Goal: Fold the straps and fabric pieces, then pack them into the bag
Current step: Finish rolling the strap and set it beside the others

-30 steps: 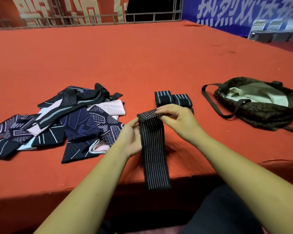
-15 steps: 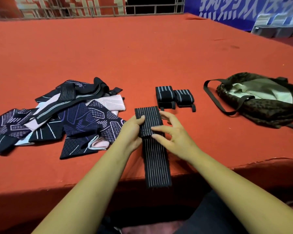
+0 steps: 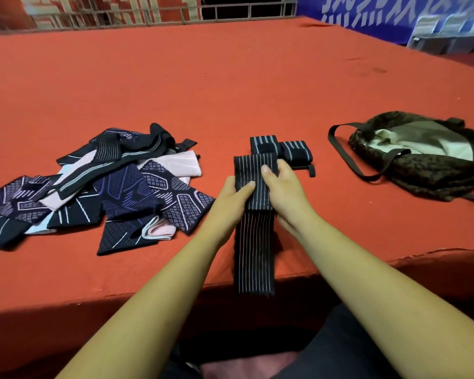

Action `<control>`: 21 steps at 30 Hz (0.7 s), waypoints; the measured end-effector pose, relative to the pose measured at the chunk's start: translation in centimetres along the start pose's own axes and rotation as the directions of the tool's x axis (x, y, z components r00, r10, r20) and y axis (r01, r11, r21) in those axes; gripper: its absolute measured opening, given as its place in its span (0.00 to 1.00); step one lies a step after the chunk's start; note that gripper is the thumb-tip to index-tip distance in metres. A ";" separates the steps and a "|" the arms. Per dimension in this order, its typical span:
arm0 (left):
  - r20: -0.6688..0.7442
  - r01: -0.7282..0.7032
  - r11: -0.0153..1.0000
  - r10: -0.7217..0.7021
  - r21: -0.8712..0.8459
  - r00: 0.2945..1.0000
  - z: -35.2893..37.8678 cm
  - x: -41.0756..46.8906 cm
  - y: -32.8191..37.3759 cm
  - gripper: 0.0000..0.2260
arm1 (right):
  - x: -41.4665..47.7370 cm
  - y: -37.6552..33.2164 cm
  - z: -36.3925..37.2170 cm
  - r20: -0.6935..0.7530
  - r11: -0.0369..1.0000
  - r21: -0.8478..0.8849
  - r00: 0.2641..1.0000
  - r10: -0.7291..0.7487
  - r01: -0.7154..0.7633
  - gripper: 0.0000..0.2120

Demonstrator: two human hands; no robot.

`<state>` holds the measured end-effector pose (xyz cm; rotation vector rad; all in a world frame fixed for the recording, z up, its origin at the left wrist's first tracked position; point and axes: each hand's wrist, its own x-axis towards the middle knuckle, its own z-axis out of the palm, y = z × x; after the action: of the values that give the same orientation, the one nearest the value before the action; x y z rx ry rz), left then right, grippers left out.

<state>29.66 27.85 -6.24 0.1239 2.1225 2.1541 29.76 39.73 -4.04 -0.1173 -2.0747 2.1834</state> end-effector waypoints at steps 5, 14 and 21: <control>0.092 0.126 0.990 -0.121 -0.057 0.988 -0.4 -0.6 0.1 0.07 | 2.2 0.1 -1.3 0.006 0.997 0.065 0.999 -0.037 0.037 0.45; 0.061 0.192 0.918 -0.183 -0.346 0.981 -0.9 0.1 -0.9 0.11 | -1.5 -0.8 -2.4 0.261 0.985 0.034 0.950 -0.171 0.168 0.12; 0.091 0.274 0.758 -0.275 -0.592 0.957 -1.8 0.4 0.7 0.21 | -2.6 2.3 -3.9 0.326 0.986 -0.143 0.945 -0.039 0.090 0.07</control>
<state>28.97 26.10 -5.63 -0.2352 1.2451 2.4964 32.85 43.12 -6.63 0.3117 -2.3800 2.1157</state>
